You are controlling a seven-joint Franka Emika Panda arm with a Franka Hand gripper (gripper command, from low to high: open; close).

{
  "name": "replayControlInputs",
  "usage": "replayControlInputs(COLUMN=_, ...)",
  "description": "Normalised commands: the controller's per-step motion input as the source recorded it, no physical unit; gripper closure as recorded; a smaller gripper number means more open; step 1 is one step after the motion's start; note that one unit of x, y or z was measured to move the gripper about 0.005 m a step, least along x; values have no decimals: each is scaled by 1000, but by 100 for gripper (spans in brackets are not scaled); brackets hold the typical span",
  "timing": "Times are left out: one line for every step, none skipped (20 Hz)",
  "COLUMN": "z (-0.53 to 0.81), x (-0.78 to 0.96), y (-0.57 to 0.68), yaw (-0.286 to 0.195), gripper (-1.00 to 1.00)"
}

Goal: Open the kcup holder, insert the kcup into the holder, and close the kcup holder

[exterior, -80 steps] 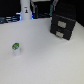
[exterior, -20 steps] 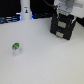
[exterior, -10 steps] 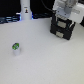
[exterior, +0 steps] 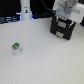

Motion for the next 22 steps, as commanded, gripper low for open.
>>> replayControlInputs(z=-17, x=-287, y=88, yaw=-14, gripper=100)
replayControlInputs(z=-17, x=-153, y=60, yaw=-14, gripper=100)
replayControlInputs(z=-15, x=57, y=52, yaw=-13, gripper=100)
replayControlInputs(z=20, x=179, y=49, yaw=-24, gripper=100)
replayControlInputs(z=66, x=389, y=46, yaw=-36, gripper=100)
replayControlInputs(z=65, x=443, y=23, yaw=-46, gripper=100)
replayControlInputs(z=121, x=552, y=15, yaw=-56, gripper=100)
replayControlInputs(z=203, x=752, y=-58, yaw=-65, gripper=100)
replayControlInputs(z=226, x=772, y=-73, yaw=-63, gripper=100)
replayControlInputs(z=246, x=752, y=-127, yaw=-61, gripper=100)
replayControlInputs(z=237, x=705, y=-99, yaw=-60, gripper=100)
replayControlInputs(z=234, x=681, y=-102, yaw=-59, gripper=100)
replayControlInputs(z=243, x=723, y=-111, yaw=-62, gripper=100)
replayControlInputs(z=243, x=756, y=-127, yaw=-64, gripper=100)
replayControlInputs(z=224, x=745, y=-145, yaw=-62, gripper=100)
replayControlInputs(z=64, x=301, y=-104, yaw=-46, gripper=100)
replayControlInputs(z=152, x=608, y=-195, yaw=-38, gripper=100)
replayControlInputs(z=50, x=247, y=-115, yaw=-34, gripper=100)
replayControlInputs(z=49, x=353, y=-142, yaw=-41, gripper=100)
replayControlInputs(z=154, x=903, y=-198, yaw=-44, gripper=100)
replayControlInputs(z=246, x=984, y=-56, yaw=50, gripper=100)
replayControlInputs(z=199, x=983, y=-219, yaw=-55, gripper=100)
